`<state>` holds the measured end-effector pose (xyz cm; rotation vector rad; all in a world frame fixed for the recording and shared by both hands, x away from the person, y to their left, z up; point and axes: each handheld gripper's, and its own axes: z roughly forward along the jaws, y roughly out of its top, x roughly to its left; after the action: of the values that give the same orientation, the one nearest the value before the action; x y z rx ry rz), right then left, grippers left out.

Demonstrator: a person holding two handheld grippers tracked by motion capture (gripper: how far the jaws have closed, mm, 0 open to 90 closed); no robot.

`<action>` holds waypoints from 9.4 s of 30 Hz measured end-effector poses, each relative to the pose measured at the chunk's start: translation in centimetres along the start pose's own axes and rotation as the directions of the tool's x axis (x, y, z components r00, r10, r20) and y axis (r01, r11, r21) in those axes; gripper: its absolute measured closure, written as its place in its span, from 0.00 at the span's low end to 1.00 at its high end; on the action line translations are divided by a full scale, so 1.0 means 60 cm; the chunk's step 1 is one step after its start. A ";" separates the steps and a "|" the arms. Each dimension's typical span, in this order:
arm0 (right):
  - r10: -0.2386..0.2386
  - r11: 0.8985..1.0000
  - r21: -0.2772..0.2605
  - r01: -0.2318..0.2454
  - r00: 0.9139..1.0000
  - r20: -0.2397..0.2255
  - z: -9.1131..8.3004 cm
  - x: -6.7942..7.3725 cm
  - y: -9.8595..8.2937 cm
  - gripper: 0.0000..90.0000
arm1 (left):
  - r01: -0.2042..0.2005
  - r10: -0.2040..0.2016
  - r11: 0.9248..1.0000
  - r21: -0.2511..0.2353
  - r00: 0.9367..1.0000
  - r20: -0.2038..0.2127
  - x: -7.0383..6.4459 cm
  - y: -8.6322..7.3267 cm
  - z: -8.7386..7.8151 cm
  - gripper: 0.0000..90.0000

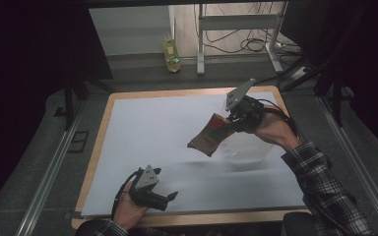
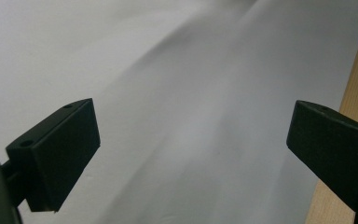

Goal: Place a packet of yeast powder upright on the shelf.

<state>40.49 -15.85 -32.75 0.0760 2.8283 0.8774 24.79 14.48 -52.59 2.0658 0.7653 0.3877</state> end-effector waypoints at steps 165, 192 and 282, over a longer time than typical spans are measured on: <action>0.296 0.952 -0.152 -0.267 0.932 0.211 -0.003 -0.059 -0.162 0.02 | -0.032 0.032 0.998 0.057 0.999 -0.004 -0.006 -0.002 0.008 0.03; 0.429 0.894 -0.236 -0.381 0.879 0.207 -0.027 0.002 -0.212 0.01 | -0.032 0.033 0.997 0.063 0.999 -0.007 -0.007 -0.002 0.009 0.03; 0.415 0.902 -0.164 -0.400 0.907 0.070 0.124 0.224 -0.277 0.00 | -0.006 0.006 0.999 0.049 1.000 -0.004 -0.004 -0.004 0.005 0.03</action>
<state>28.76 -24.05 -50.27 0.6974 2.6809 1.1218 24.67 14.23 -52.97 2.1141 0.7779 0.3801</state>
